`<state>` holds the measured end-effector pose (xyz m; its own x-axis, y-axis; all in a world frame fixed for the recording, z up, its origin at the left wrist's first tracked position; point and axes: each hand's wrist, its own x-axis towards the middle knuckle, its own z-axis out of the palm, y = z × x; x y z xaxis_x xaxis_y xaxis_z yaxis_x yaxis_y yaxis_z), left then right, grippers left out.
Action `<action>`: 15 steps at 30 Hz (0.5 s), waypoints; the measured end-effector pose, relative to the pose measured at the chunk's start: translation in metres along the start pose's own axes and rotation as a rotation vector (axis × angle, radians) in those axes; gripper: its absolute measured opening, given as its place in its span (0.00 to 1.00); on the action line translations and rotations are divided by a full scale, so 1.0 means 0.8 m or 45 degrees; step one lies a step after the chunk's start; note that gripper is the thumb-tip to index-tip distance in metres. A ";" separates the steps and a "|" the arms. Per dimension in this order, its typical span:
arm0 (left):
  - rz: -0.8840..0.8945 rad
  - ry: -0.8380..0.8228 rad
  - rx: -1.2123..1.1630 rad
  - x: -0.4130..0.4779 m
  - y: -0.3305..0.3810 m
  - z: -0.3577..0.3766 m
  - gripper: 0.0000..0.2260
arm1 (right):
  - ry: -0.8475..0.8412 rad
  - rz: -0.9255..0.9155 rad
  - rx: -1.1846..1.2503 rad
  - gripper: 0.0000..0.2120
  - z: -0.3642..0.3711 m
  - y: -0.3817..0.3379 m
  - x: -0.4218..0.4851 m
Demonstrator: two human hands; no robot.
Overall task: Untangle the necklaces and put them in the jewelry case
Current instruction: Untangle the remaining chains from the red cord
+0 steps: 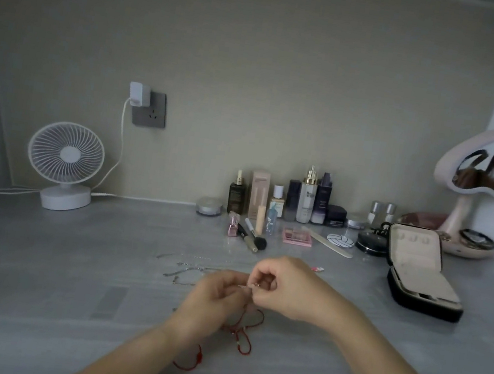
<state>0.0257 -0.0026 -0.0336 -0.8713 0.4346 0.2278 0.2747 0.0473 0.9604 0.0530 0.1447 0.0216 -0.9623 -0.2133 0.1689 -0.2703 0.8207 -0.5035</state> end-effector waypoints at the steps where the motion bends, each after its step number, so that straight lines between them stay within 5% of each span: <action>1: -0.004 0.016 -0.009 0.000 0.001 -0.002 0.05 | 0.003 -0.006 -0.023 0.03 -0.004 -0.004 -0.001; 15: -0.077 0.041 -0.330 0.001 0.013 -0.013 0.10 | 0.101 0.215 0.387 0.06 -0.065 -0.031 0.001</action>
<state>0.0239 -0.0110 -0.0216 -0.8965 0.4092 0.1697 0.1119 -0.1614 0.9805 0.0606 0.1515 0.0784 -0.9920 -0.0366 0.1211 -0.1162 0.6430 -0.7570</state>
